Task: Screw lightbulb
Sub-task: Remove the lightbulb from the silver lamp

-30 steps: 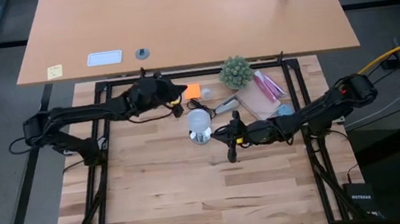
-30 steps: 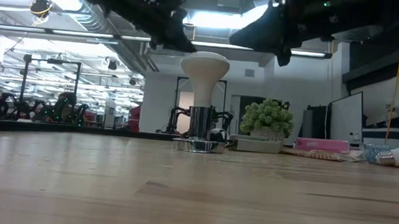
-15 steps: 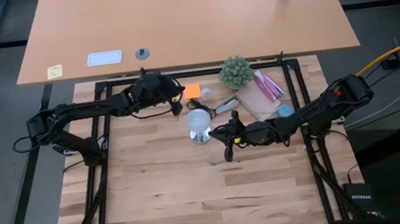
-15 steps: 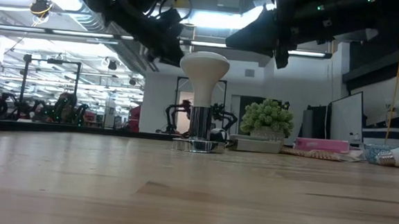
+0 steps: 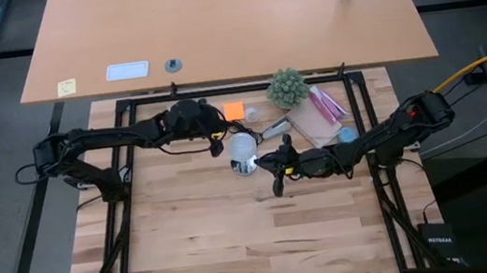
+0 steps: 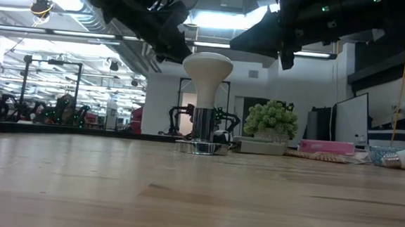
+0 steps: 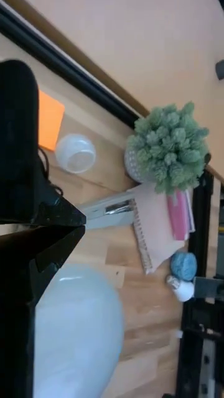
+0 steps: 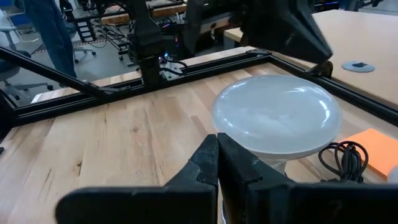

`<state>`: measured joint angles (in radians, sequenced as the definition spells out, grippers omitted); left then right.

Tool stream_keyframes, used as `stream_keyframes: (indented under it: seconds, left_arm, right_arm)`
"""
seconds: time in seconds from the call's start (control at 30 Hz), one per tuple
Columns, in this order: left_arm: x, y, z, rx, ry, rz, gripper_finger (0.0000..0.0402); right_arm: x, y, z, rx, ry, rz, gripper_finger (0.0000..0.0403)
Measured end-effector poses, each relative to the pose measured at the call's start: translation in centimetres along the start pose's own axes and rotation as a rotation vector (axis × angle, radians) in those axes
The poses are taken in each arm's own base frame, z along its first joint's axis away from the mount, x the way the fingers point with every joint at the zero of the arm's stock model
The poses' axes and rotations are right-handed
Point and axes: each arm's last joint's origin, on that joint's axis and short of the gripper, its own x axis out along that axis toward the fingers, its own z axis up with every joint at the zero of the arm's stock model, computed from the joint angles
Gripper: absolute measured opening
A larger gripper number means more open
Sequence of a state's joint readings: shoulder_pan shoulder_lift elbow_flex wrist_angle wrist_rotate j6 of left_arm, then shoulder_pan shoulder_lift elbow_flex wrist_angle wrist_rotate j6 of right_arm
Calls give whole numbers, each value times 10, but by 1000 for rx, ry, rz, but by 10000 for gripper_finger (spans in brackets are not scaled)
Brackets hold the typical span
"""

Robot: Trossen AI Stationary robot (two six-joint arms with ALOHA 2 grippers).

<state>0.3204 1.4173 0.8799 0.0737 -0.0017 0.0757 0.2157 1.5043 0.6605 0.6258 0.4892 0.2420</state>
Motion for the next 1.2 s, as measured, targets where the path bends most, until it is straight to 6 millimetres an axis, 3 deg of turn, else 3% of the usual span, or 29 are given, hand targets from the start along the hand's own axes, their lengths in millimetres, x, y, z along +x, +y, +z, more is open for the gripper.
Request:
stream_keyframes:
  seconds: [0.57,1.2]
  left_arm:
    - [-1,-15,-7,-3,83,-47,1]
    - [-4,-39,-9,-81,119,-82,1]
  right_arm:
    - [7,-1,-12,3,17,-65,5]
    - [10,-10,-11,24,4,-152,5]
